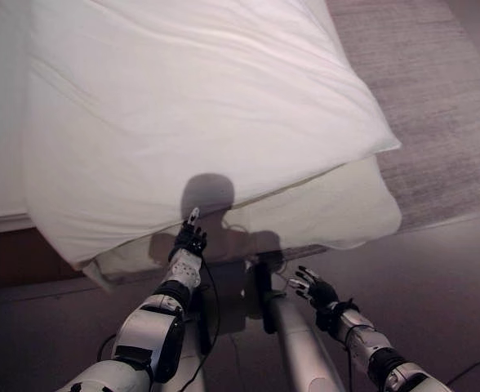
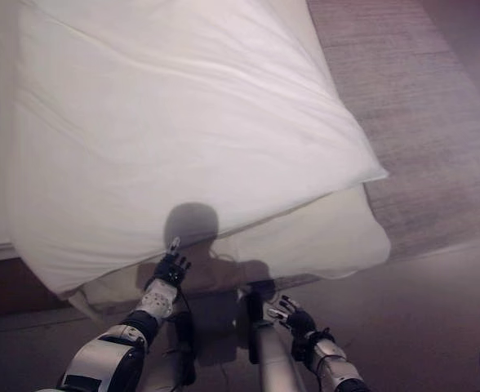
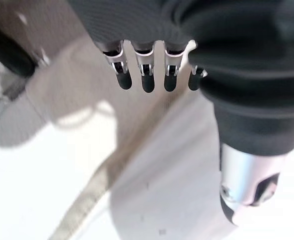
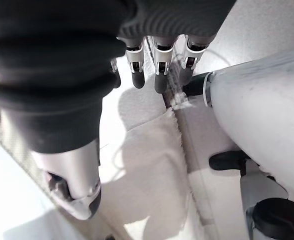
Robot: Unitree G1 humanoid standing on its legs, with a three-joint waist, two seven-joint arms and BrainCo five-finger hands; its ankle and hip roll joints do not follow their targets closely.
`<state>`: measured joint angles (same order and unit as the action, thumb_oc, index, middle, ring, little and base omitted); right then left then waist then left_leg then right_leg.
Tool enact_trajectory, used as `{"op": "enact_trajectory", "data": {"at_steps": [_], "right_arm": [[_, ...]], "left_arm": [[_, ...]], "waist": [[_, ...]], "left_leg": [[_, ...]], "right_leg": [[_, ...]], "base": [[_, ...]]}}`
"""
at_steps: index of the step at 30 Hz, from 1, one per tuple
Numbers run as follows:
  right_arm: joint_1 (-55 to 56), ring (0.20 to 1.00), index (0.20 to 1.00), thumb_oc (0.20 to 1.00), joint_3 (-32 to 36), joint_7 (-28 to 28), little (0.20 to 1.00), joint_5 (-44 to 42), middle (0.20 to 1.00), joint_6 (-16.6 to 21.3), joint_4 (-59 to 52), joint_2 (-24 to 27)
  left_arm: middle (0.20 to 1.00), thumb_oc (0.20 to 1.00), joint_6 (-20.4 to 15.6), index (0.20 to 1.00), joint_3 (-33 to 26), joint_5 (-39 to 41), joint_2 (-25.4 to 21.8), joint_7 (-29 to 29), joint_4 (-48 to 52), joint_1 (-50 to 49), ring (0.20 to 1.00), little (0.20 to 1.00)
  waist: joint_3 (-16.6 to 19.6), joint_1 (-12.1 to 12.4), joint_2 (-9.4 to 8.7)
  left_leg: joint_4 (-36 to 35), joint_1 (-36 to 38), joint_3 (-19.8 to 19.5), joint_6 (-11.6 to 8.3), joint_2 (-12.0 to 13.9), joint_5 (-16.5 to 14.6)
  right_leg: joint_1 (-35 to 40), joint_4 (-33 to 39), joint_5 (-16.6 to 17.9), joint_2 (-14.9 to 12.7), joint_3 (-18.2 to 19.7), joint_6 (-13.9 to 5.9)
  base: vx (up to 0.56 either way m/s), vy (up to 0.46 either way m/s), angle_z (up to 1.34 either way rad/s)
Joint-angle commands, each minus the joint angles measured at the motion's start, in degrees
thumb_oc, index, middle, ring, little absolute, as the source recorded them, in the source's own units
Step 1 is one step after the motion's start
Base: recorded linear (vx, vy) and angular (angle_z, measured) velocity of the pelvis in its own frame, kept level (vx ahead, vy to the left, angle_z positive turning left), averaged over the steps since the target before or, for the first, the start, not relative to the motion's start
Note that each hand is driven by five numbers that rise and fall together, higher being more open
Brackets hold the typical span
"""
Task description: Make the bed
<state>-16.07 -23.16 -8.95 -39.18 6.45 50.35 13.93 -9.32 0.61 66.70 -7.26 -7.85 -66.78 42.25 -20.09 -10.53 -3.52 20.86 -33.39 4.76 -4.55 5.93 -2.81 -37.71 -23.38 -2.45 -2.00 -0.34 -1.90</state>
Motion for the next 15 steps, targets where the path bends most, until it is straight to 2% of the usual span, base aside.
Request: {"op": "enact_trajectory", "data": {"at_steps": [1,2,9,15], "right_arm": [[2.2,1.0,1.0,1.0,-2.1,-0.4,1.0,-2.4,1.0,0.8,-4.0,1.2],[2.5,1.0,1.0,1.0,-2.6,-0.4,1.0,-2.5,1.0,1.0,-4.9,1.2],[4.1,1.0,1.0,1.0,-3.7,-0.3,1.0,-2.8,1.0,1.5,-7.3,1.6],[4.9,1.0,1.0,1.0,-3.9,0.1,1.0,-2.3,1.0,1.6,-7.1,1.4]], "left_arm": [[1.0,1.0,-2.5,1.0,-3.0,3.1,0.2,0.2,-0.7,3.3,1.0,1.0],[1.0,1.0,-3.5,1.0,-4.1,4.8,-0.2,0.5,0.1,4.4,1.0,1.0],[1.0,1.0,-4.6,1.0,-6.0,5.9,-3.5,1.0,-0.2,7.9,1.0,1.0],[1.0,1.0,-6.4,1.0,-7.0,7.1,-4.6,0.6,0.5,10.0,1.0,1.0]], "waist": [[3.7,-1.0,-0.05],[3.8,-1.4,-0.18],[4.4,-2.6,-0.38],[4.8,-2.7,-0.35]], "left_leg": [[3.8,-4.7,-0.5,-1.12,0.8,-1.0],[3.9,-5.1,-0.3,-1.33,1.0,-1.1],[3.9,-6.2,-0.1,-1.79,1.4,-1.0],[3.7,-6.6,-0.2,-2.05,1.6,-0.9]], "right_leg": [[-1.4,0.7,1.0,-1.7,0.5,-4.2],[-2.0,0.7,1.0,-1.5,0.7,-4.17],[-2.7,1.5,1.0,-0.9,0.9,-3.99],[-3.1,1.9,1.2,-0.9,0.8,-3.93]], "base": [[0.02,-0.006,-0.08],[0.02,-0.005,-0.05],[0.03,-0.014,-0.06],[0.01,0.0,0.0]]}}
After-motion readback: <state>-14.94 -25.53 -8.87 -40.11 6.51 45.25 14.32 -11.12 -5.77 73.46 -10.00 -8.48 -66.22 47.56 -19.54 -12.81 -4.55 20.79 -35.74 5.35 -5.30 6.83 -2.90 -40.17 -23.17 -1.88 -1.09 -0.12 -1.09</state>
